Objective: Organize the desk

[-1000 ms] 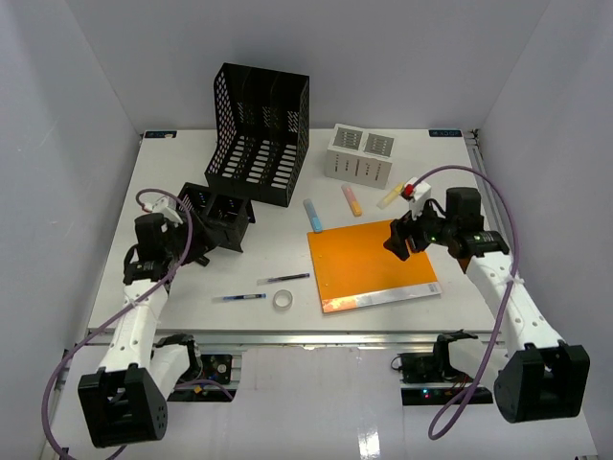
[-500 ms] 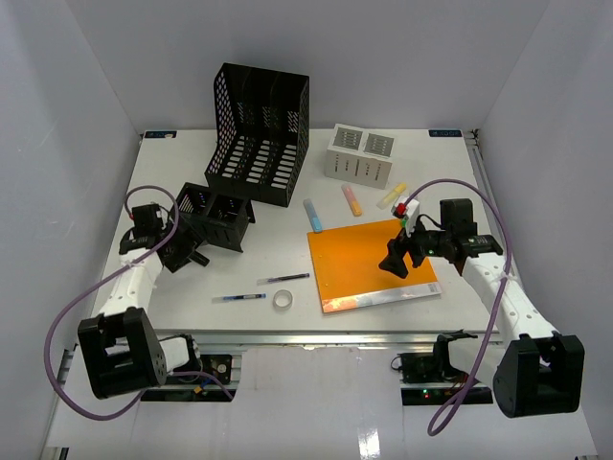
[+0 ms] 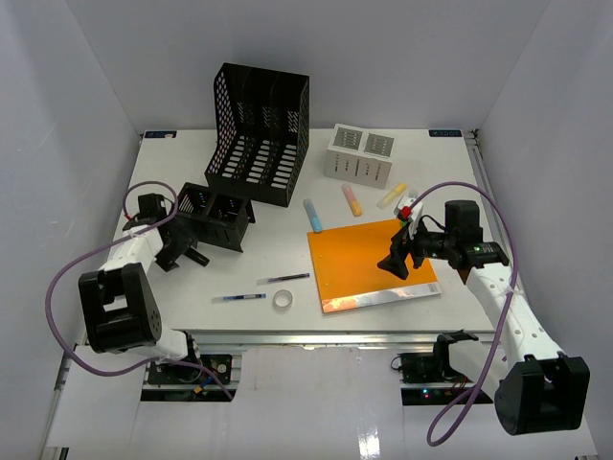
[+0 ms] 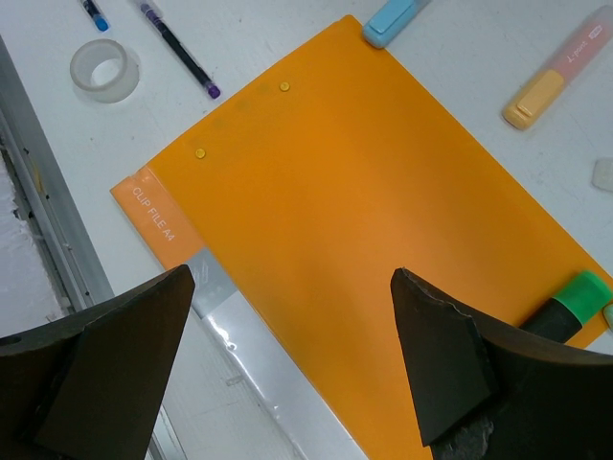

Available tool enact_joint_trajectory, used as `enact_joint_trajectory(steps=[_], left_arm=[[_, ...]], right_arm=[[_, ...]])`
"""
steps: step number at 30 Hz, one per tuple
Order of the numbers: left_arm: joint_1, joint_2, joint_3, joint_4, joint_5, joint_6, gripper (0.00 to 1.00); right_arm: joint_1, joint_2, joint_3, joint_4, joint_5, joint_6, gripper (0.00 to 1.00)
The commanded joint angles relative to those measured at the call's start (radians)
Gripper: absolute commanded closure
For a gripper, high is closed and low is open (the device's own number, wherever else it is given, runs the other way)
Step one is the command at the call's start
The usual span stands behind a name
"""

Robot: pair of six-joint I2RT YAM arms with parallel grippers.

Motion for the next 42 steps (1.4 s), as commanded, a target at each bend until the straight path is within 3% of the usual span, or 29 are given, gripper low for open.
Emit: enact_joint_trajectory(steps=[1, 14, 26, 34, 42], left_arm=[[0.006, 0.044, 0.048, 0.007, -0.04, -0.001, 0.23], [0.006, 0.133, 0.05, 0.049, -0.051, 0.028, 0.3], [0.006, 0.104, 0.035, 0.051, -0.094, 0.062, 0.54], [0.006, 0.004, 0.055, 0.028, -0.114, 0.076, 0.76], [0.006, -0.275, 0.09, 0.0, -0.141, 0.073, 0.95]], right_arm=[[-0.002, -0.021, -0.005, 0.023, -0.036, -0.008, 0.1], [-0.003, -0.009, -0.01, 0.023, -0.035, -0.014, 0.1], [-0.003, -0.006, -0.012, 0.023, -0.032, -0.016, 0.1], [-0.003, -0.009, -0.015, 0.021, -0.032, -0.016, 0.1], [-0.003, -0.005, -0.018, 0.023, -0.033, -0.017, 0.1]])
